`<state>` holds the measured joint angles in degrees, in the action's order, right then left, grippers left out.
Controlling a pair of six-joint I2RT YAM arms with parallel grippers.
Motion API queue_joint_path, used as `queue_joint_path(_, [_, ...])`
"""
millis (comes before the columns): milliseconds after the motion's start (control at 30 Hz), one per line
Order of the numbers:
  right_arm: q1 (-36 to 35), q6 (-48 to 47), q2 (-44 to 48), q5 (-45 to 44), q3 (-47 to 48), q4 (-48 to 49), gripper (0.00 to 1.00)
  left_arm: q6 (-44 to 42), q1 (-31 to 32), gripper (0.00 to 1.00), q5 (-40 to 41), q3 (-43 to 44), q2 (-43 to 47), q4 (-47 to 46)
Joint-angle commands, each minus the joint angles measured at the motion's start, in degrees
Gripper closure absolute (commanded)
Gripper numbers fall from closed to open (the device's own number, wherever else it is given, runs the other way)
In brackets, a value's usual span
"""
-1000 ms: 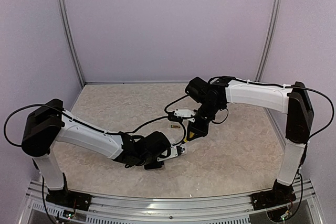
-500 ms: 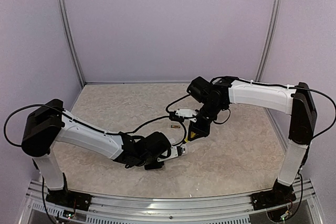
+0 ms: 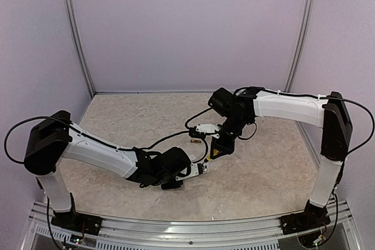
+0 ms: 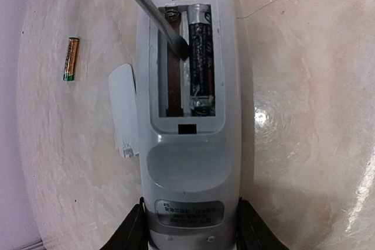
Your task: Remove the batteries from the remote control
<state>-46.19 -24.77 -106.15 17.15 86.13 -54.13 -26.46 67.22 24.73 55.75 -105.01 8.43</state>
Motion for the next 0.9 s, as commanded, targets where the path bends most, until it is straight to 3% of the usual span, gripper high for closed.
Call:
queue_joint_path(0, [0.04, -2.46, -3.58, 0.57, 1.75, -1.33, 1.00, -0.65, 0.63, 0.96, -1.32, -0.90, -1.67, 1.59])
queue_joint_path(467, [0.00, -8.79, -11.95, 5.13, 7.04, -3.62, 1.00, -1.47, 0.63, 0.96, -1.53, -0.69, -0.90, 2.05])
queue_joint_path(867, [-0.37, -5.10, -0.36, 3.05, 0.33, 5.54, 1.00, -0.35, 0.55, 0.96, -1.94, 0.06, -1.16, 2.63])
